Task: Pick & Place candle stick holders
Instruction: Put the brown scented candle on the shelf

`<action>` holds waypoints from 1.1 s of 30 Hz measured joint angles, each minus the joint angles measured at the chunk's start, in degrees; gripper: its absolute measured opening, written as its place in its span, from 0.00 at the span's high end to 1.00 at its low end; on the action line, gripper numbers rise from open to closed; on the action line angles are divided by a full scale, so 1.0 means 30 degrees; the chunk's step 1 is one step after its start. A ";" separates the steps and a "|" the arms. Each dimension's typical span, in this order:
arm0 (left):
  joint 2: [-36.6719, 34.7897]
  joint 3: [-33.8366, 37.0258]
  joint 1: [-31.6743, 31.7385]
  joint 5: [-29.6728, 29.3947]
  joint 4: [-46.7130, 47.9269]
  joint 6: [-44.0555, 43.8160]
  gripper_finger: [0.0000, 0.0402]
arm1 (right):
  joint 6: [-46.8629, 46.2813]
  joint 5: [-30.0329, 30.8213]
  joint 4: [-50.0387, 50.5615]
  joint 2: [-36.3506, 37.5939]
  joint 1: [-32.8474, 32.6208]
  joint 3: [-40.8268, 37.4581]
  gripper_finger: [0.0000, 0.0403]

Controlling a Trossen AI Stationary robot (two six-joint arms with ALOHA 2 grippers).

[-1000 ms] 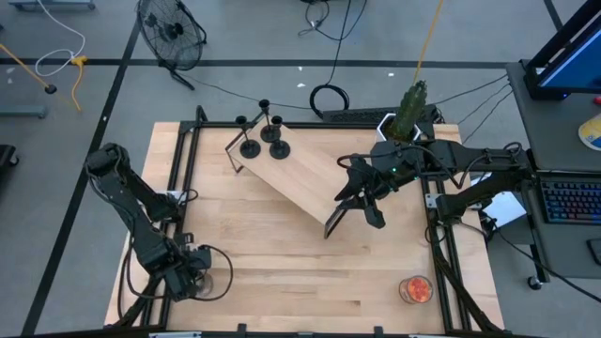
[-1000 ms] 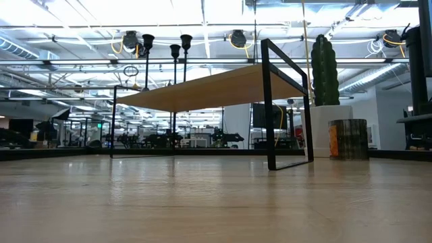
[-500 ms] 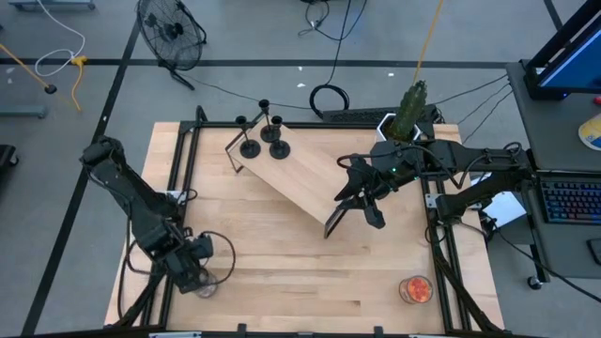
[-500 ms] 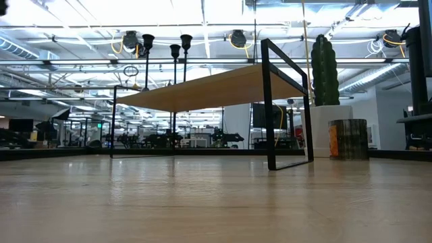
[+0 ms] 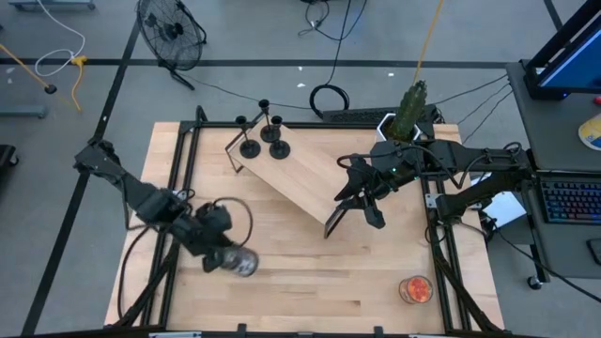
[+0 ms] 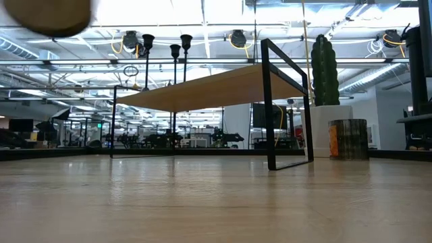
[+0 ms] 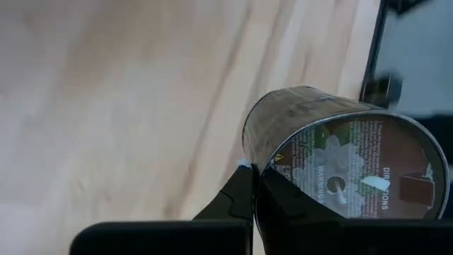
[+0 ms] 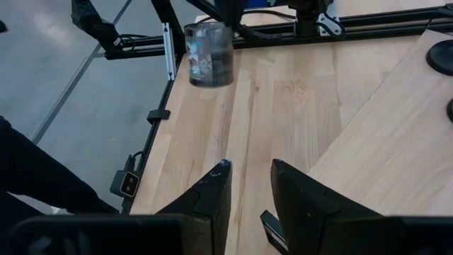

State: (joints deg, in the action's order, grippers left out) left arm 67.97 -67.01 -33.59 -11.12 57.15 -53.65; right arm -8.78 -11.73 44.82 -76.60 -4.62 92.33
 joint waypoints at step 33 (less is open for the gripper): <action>1.0092 -1.3211 1.0033 -0.2343 0.0276 0.5421 1.00 | 0.5188 0.2037 0.1843 0.0000 0.0058 0.0000 0.75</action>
State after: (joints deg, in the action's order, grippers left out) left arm 98.25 -106.64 -3.49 -18.15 57.98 -37.39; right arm 6.79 -5.62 50.35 -76.60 -4.45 92.33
